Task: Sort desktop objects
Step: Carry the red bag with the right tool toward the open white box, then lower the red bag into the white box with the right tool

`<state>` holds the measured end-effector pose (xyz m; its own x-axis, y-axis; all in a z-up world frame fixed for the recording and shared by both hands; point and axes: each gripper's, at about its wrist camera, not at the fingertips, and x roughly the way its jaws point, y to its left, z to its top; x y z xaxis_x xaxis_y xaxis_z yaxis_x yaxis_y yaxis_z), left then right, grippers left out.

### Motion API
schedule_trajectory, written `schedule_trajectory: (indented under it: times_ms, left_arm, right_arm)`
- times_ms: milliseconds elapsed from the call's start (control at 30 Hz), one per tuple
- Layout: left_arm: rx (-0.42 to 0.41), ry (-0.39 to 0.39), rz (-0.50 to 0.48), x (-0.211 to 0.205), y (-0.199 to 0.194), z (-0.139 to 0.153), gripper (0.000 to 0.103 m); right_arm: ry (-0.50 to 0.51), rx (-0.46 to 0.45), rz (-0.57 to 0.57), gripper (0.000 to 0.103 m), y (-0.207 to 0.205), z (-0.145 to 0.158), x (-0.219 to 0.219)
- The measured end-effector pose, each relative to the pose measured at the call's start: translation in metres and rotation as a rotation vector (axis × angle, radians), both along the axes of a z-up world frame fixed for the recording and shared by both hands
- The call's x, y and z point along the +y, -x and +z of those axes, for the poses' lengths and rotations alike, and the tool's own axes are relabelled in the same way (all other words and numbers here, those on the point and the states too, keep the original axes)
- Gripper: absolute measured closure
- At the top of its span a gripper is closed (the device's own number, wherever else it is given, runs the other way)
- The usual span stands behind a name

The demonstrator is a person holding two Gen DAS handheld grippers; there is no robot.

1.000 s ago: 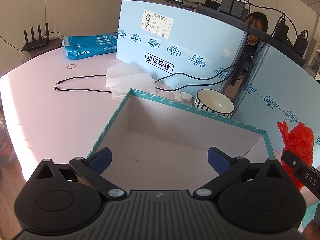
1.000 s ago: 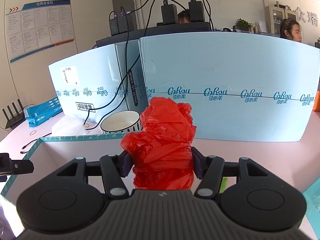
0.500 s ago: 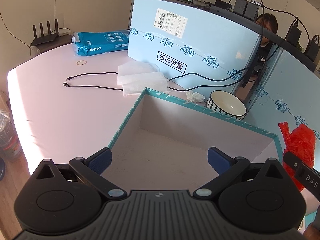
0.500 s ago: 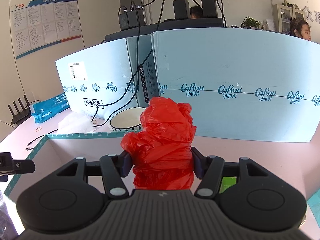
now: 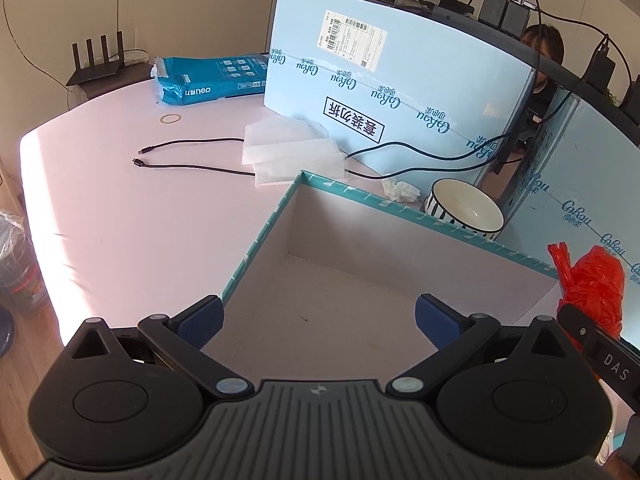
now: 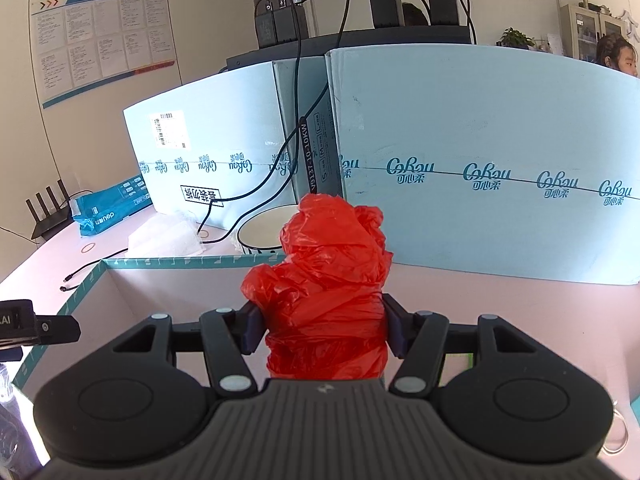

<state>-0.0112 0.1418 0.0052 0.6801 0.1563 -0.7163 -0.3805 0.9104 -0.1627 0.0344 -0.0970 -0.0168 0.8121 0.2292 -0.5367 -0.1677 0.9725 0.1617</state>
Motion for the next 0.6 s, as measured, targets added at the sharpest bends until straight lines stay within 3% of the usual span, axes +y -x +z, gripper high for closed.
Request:
schedule_trajectory:
  times_ms: [600]
  left_arm:
    - [0.039, 0.005, 0.012, 0.002, -0.007, -0.007, 0.001]
  right_arm:
    - [-0.008, 0.033, 0.082, 0.041, -0.002, -0.008, 0.022]
